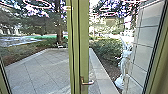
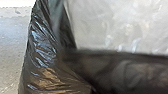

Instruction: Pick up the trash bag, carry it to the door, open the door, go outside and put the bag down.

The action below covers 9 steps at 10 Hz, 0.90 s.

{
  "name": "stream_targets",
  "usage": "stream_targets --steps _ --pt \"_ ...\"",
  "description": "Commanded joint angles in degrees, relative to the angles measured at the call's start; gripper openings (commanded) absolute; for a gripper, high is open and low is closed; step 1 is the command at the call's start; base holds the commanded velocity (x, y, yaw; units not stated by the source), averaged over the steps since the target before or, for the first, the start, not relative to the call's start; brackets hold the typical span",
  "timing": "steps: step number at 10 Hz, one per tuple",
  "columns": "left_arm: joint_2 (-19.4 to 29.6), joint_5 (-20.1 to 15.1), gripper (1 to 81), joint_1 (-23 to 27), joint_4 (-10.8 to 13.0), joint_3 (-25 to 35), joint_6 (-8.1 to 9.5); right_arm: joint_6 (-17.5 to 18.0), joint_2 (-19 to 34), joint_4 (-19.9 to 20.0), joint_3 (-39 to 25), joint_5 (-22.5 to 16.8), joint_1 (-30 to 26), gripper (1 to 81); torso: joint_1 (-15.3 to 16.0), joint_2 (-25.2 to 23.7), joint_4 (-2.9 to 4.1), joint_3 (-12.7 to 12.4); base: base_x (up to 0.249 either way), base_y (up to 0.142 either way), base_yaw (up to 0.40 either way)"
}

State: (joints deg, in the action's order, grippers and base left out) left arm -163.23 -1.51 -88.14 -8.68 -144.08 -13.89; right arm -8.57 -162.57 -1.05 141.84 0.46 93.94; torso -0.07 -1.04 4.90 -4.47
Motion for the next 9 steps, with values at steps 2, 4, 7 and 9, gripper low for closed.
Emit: stream_targets --steps 2,4,7,9 --pt "0.45 -2.97 1.0 3.62 0.86 0.20 -0.53 -0.22 0.65 0.52 -0.17 -3.19 -2.92 81.1 0.07 0.00 0.00 0.00 0.000 0.000 0.184" --pt "0.45 -2.97 1.0 3.63 0.86 0.20 -0.70 -0.22 0.65 0.43 -0.34 -3.19 -2.83 81.1 0.07 0.00 0.00 0.00 0.000 0.000 0.185" --pt "0.45 -3.06 1.0 3.63 0.86 0.20 -0.79 -0.22 0.65 0.52 -0.17 -3.19 -2.74 81.1 0.07 0.00 0.00 0.00 0.000 0.000 0.185" --pt "0.36 -3.06 1.0 3.63 0.86 0.03 -0.79 -0.22 0.65 0.52 -0.17 -3.19 -2.74 81.1 0.07 0.00 0.00 0.00 0.000 0.000 0.184"
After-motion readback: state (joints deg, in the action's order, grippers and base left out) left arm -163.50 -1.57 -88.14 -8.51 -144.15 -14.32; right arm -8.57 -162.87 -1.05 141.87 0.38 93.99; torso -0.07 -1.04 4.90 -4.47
